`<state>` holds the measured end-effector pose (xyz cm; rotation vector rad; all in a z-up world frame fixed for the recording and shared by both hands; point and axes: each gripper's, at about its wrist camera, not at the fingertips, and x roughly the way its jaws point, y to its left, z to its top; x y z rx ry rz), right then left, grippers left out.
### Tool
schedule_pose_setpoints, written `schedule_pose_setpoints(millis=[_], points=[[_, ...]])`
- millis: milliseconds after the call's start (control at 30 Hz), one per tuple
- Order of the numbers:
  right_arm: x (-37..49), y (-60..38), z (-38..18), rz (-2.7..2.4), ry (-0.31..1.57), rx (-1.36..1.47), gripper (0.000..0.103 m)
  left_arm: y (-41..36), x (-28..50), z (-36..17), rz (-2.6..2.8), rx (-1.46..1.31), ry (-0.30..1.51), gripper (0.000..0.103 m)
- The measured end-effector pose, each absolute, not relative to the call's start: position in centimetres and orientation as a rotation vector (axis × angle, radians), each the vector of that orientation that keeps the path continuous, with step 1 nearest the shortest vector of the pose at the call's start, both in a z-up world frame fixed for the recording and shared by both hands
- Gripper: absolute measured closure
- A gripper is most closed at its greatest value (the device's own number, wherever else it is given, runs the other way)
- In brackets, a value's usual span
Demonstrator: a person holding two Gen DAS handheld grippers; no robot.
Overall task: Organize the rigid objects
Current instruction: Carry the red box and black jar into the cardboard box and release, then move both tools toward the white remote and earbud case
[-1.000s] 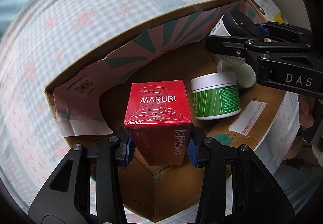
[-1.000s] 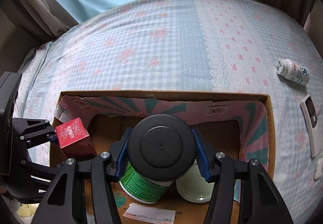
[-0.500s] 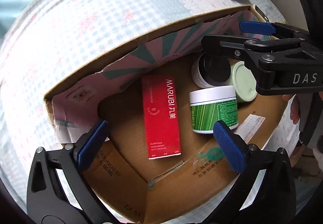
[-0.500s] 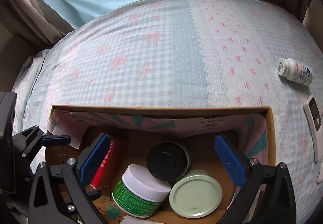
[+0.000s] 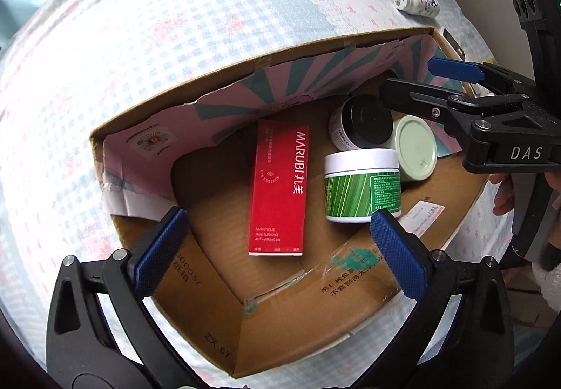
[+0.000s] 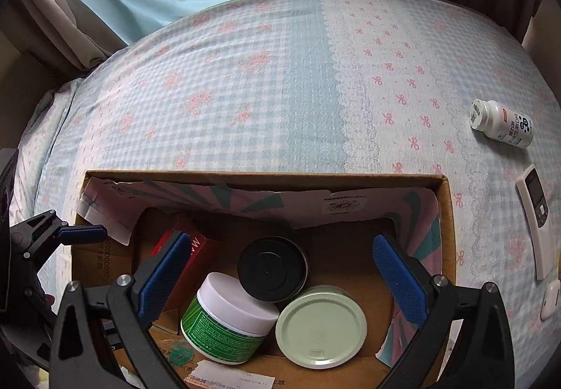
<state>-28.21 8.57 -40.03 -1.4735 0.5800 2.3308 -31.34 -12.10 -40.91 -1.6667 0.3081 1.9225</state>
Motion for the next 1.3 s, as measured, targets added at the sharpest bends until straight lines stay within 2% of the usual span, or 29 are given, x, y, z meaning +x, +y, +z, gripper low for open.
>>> schedule_pose_setpoints(millis=[200, 467, 800, 1300], points=[[-26.7, 8.2, -37.9, 2.368, 0.552, -1.471, 0.0, -14.3, -29.8, -38.5, 1.987, -1.68, 0.229, 0.0], [-22.7, 8.8, -33.3, 2.325, 0.542, -1.457, 0.0, -14.2, -26.6, -32.3, 2.115, -1.569, 0.183, 0.0], [-14.4, 13.3, -28.3, 2.269, 0.589, -1.326, 0.0, -7.3, -23.2, -27.3, 2.169, -1.5, 0.113, 0.0], [-2.0, 23.7, -28.3, 2.135, 0.535, -1.309, 0.0, 8.7, -20.6, -27.2, 2.163, -1.488, 0.225, 0.0]])
